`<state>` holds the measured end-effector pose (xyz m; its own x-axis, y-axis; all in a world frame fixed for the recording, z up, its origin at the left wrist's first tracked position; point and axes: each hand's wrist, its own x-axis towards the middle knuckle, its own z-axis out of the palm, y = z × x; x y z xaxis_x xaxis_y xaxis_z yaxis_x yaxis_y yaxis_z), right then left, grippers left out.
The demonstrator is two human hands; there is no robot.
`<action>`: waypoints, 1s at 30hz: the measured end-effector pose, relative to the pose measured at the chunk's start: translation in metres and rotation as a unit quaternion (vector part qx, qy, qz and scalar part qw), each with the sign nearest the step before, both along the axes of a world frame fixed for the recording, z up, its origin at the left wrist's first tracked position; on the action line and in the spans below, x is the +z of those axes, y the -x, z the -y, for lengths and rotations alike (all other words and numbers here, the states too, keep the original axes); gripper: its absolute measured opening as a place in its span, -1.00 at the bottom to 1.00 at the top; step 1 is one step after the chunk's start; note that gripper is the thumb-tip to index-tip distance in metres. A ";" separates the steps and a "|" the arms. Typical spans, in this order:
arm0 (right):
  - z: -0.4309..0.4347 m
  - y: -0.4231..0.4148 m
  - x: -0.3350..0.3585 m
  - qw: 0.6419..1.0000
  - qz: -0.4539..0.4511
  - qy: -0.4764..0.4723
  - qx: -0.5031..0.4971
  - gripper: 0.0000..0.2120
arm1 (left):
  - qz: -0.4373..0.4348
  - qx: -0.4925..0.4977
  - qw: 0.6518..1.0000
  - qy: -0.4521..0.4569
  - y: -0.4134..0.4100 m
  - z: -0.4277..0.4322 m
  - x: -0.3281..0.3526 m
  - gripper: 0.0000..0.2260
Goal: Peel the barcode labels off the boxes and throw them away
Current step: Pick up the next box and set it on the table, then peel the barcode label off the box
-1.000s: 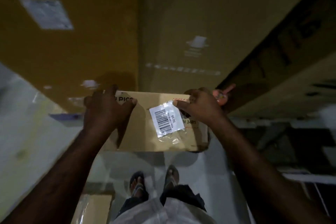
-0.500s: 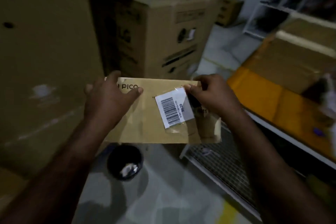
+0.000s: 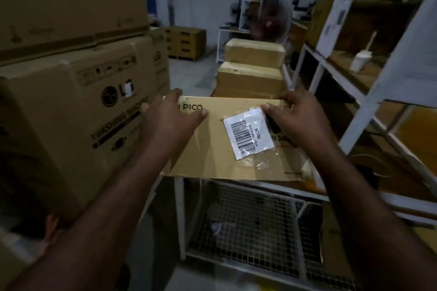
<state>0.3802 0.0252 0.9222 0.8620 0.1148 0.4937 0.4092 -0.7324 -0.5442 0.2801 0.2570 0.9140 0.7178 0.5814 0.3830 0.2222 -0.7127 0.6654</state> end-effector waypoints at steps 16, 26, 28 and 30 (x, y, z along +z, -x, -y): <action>-0.048 -0.192 -0.032 0.983 -0.021 -0.052 -0.177 -0.72 | -0.047 -0.135 0.988 -0.064 -0.257 -0.063 -0.008 -0.42; -0.087 -0.253 -0.050 0.964 -0.025 0.088 -0.249 -0.65 | -0.053 -0.178 0.950 -0.249 -0.341 -0.082 -0.013 -0.59; -0.089 -0.261 -0.048 0.961 -0.029 0.107 -0.253 -0.66 | -0.015 -0.262 0.936 -0.236 -0.358 -0.059 -0.009 -0.69; -0.089 -0.266 -0.049 0.959 -0.033 0.118 -0.256 -0.65 | -0.025 -0.311 0.914 -0.261 -0.374 -0.037 -0.012 -0.69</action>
